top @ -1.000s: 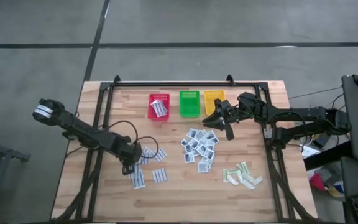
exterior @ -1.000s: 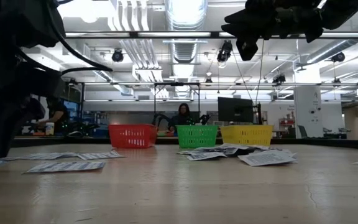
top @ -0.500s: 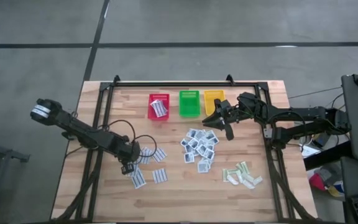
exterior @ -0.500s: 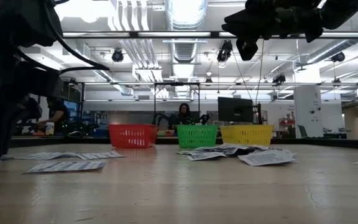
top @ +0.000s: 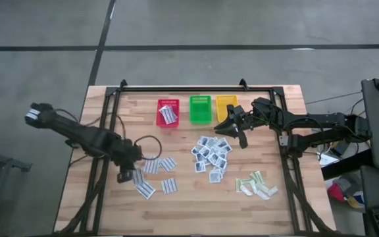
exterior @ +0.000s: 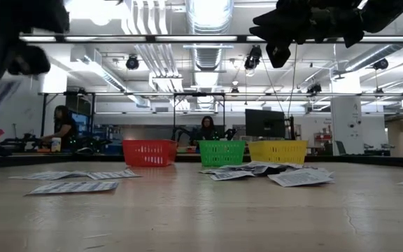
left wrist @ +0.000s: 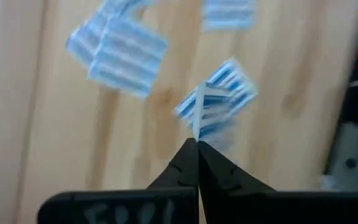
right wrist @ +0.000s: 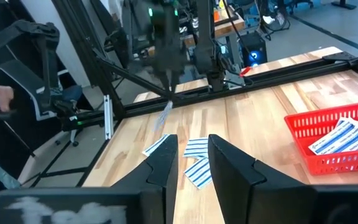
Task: Pick & Place First Aid Supplies
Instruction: Put the blue bandage into the red basket
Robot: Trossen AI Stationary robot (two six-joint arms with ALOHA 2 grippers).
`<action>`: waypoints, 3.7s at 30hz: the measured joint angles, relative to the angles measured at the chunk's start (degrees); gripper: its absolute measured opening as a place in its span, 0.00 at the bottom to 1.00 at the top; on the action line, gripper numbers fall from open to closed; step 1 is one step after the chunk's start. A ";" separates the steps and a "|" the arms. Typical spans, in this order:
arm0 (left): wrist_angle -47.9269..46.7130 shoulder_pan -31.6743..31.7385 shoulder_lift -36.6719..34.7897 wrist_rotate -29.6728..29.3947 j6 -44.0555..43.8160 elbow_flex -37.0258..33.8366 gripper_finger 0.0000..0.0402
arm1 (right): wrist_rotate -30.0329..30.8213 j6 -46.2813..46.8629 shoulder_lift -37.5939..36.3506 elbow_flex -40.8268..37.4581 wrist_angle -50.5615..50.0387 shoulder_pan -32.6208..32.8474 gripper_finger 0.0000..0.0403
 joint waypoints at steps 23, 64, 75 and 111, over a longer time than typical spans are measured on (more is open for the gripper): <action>64.92 5.42 -12.99 8.31 29.38 1.83 0.00 | 0.00 -0.17 -0.02 0.00 0.04 0.01 0.21; 19.10 48.64 11.69 -10.18 42.23 11.00 0.00 | 0.00 -0.44 -0.04 0.00 0.02 0.02 0.21; 2.21 69.77 30.97 12.56 55.54 29.76 0.00 | 0.02 -0.44 -0.04 0.00 0.01 0.02 0.17; -13.06 69.91 55.19 21.11 69.70 43.45 0.00 | 0.02 -0.44 -0.04 0.00 0.00 0.00 0.20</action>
